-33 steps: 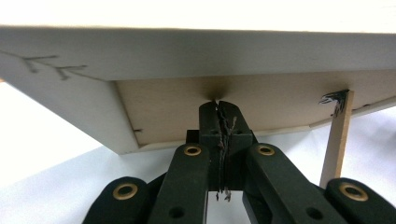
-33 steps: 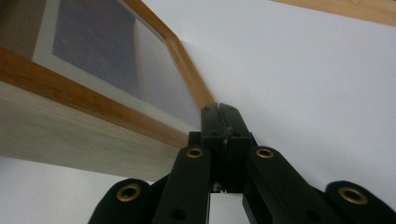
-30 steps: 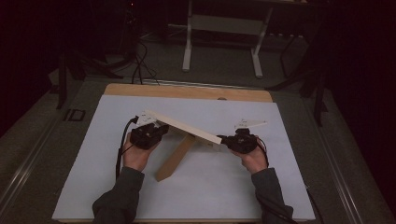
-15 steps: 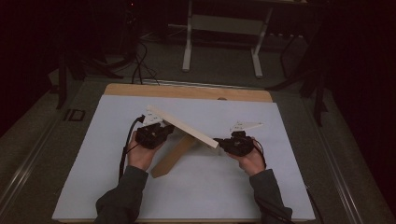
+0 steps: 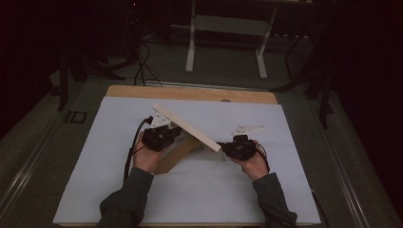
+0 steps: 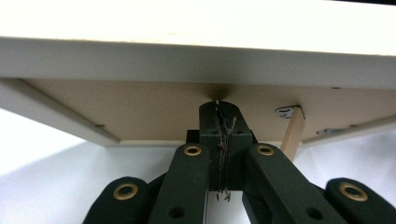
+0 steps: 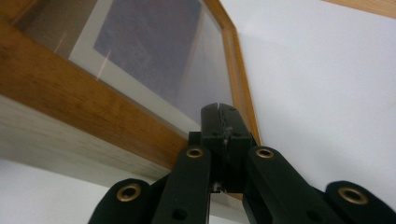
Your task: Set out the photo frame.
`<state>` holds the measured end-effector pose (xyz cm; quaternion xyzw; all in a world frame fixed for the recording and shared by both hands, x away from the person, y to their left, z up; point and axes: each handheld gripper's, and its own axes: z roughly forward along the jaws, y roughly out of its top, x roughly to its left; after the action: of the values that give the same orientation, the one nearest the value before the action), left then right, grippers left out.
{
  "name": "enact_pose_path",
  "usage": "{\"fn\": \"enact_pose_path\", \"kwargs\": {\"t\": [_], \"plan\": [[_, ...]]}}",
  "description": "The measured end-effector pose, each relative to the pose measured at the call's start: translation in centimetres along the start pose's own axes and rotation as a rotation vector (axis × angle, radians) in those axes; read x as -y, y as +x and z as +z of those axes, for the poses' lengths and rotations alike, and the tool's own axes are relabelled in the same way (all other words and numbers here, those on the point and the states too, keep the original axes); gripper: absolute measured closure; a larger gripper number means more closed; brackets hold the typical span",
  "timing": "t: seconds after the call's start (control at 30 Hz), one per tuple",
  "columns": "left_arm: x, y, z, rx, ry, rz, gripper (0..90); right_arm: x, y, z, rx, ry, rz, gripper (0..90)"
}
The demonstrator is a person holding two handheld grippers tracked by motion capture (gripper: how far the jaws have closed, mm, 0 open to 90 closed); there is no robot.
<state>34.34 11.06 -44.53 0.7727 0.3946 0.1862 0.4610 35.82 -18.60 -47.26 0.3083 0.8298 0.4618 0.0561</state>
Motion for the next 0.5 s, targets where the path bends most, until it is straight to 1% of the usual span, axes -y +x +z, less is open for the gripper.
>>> {"fn": "enact_pose_path", "kwargs": {"t": [0.27,0.37,0.5], "plan": [[-0.1,0.9,0.3,0.031,-0.002,-0.021,89.7,-0.2,0.7,0.3,-0.014,0.010,-0.023,89.7],[-0.2,0.7,0.2,0.042,-0.003,-0.026,89.8,-0.4,1.1,0.2,-0.017,0.003,-0.033,89.7],[-0.3,0.1,-0.1,0.059,-0.005,-0.011,89.8,-0.6,1.4,0.0,-0.026,0.001,-0.045,89.8]]}}
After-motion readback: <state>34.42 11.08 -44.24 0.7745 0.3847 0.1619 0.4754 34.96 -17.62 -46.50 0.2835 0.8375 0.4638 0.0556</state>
